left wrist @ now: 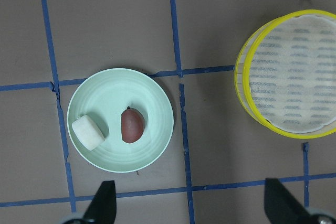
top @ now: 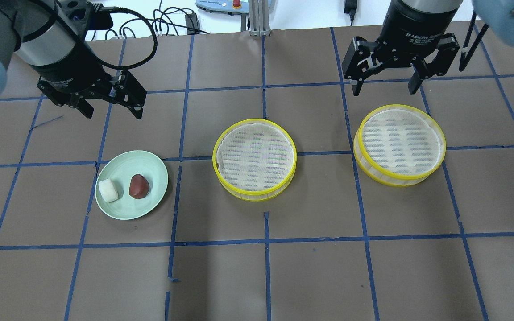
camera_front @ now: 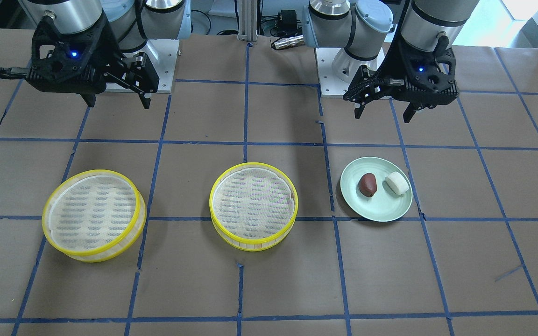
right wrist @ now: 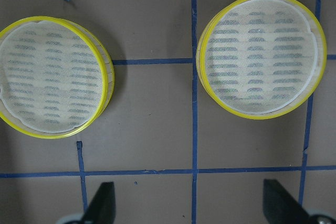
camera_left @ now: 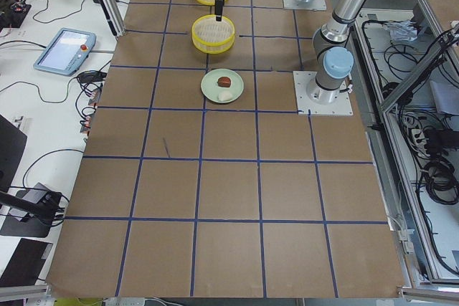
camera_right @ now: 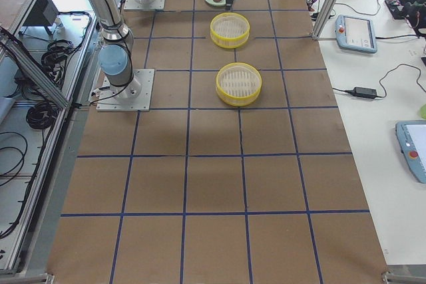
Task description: Stack buns with steamer
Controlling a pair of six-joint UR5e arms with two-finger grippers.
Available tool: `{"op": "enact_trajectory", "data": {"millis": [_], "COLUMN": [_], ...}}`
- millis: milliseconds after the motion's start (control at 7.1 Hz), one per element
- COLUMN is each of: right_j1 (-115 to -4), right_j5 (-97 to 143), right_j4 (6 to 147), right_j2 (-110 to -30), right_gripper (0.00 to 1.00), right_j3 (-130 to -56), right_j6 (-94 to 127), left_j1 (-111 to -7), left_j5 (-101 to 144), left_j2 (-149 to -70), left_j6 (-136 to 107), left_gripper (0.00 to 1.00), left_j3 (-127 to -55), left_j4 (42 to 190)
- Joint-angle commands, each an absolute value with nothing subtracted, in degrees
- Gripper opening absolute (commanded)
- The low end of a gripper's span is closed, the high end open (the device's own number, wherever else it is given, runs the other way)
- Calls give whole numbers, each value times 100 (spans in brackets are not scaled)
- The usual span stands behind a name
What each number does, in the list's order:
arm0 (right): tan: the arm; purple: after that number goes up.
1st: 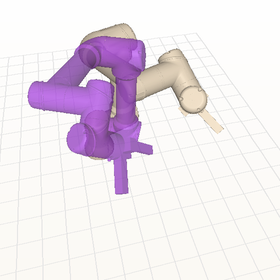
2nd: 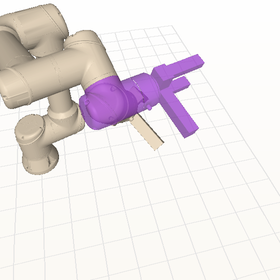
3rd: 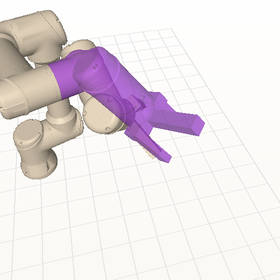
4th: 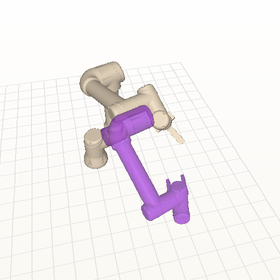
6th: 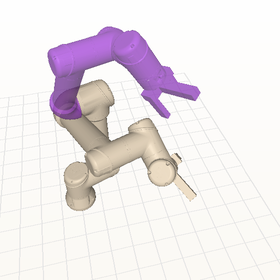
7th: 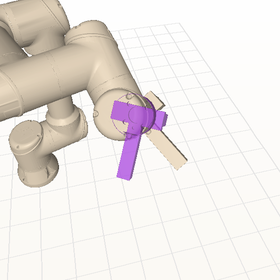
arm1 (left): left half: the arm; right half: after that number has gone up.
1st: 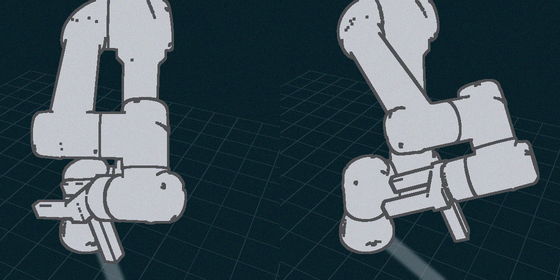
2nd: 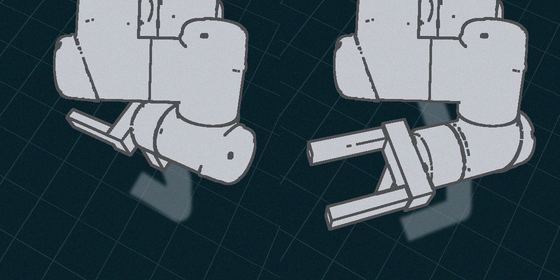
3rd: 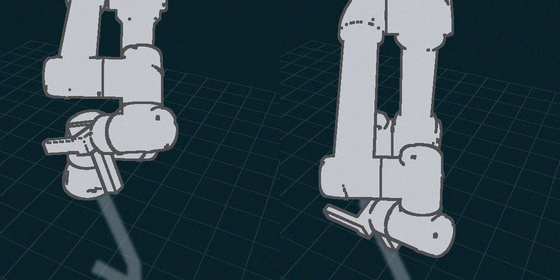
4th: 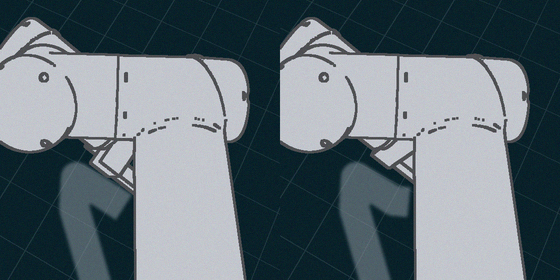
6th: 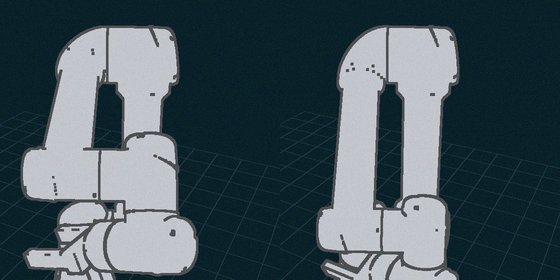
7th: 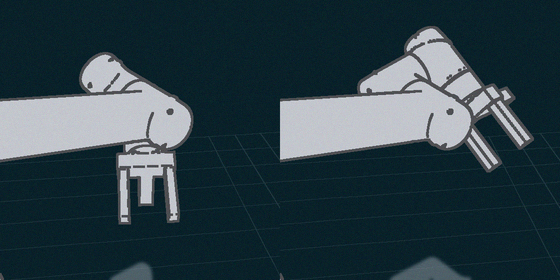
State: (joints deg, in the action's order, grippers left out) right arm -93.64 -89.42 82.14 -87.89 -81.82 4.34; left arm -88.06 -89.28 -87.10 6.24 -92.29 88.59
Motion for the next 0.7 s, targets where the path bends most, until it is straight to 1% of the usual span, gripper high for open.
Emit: {"op": "enact_trajectory", "data": {"millis": [0, 423, 563], "right_j1": [-9369, -9360, -9352], "right_j5": [-8938, -8947, -8956], "right_j4": [8209, 8218, 8218], "right_j2": [-8789, -8789, -8789], "right_gripper": [100, 100, 100], "right_j3": [-8200, -8218, -8218], "right_j6": [431, 431, 431], "left_j1": [-8807, -8807, -8728], "left_j5": [-8912, -8947, -8939], "left_j2": [-8710, -8640, -8614], "left_j6": [624, 624, 737], "left_gripper": [100, 100, 100], "left_j3": [-9229, -9246, -9394], "left_j4": [8877, 9060, 9131]}}
